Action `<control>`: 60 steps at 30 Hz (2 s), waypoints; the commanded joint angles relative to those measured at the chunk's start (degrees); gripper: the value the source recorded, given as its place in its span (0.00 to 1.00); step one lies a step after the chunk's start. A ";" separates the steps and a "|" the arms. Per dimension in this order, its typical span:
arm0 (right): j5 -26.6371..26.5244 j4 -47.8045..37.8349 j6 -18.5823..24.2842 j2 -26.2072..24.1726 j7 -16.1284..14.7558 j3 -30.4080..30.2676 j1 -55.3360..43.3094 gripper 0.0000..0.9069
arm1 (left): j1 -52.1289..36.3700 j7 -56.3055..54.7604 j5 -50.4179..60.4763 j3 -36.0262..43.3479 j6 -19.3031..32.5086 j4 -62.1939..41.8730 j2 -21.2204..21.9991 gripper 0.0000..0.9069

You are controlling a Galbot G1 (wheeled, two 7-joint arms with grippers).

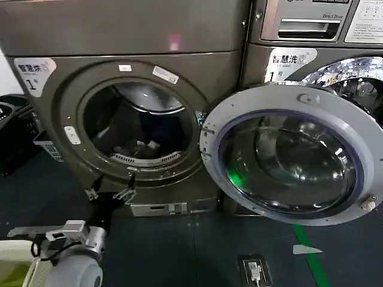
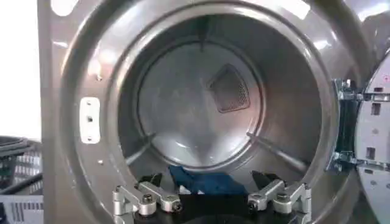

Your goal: Grasp the clothes from the dryer.

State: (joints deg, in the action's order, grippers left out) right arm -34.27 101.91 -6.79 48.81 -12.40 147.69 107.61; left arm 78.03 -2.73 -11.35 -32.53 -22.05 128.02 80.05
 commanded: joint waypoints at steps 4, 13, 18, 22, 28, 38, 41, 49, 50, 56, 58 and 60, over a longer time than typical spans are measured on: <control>0.05 -0.09 0.10 -0.04 -0.18 -0.06 -0.10 1.00 | 0.04 0.07 0.20 0.06 0.04 -0.08 0.07 1.00; 0.01 -0.01 0.26 0.17 -0.51 -0.20 -0.26 1.00 | 0.07 0.12 0.34 0.07 0.07 -0.06 0.12 1.00; -0.11 -0.19 0.35 0.07 -0.63 0.00 -0.08 1.00 | 0.24 0.15 0.50 0.03 0.22 -0.22 -0.01 1.00; -0.24 -0.10 0.46 0.07 -0.27 0.14 0.30 1.00 | 0.15 0.18 0.52 0.15 0.21 -0.06 0.06 1.00; -0.21 0.16 0.51 0.38 -0.38 0.37 0.81 1.00 | 0.09 0.25 0.40 0.27 0.26 0.03 -0.07 1.00; -0.35 1.39 0.65 1.31 -0.69 1.25 2.33 1.00 | -7.68 0.24 -0.18 1.43 0.36 -4.88 0.63 1.00; -0.55 1.64 0.66 1.66 -0.86 1.99 2.96 1.00 | -12.28 -0.01 -0.11 2.46 1.46 -10.45 1.17 1.00; -0.95 1.73 0.65 2.26 -1.05 3.43 4.33 1.00 | -25.32 -0.54 -0.16 5.85 2.62 -25.78 1.16 1.00; -0.98 1.72 0.67 2.29 -1.07 3.57 4.39 1.00 | -27.74 -0.67 -0.13 6.30 2.81 -27.80 1.20 1.00; -1.16 1.76 0.77 2.81 -1.19 4.08 4.70 1.00 | -37.98 -1.36 0.55 8.77 4.67 -39.88 1.74 1.00; -1.48 1.72 0.78 2.83 -1.20 4.33 4.79 1.00 | -40.54 -1.63 0.36 9.76 5.01 -44.69 1.89 1.00; -1.80 1.73 0.81 2.92 -1.24 4.55 4.87 1.00 | -42.93 -1.64 1.27 10.42 6.48 -48.99 2.15 1.00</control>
State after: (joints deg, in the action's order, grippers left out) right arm -35.81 103.62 -6.02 51.59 -13.63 151.94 112.28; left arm 47.48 -4.11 -10.82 -24.43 -17.43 96.28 82.09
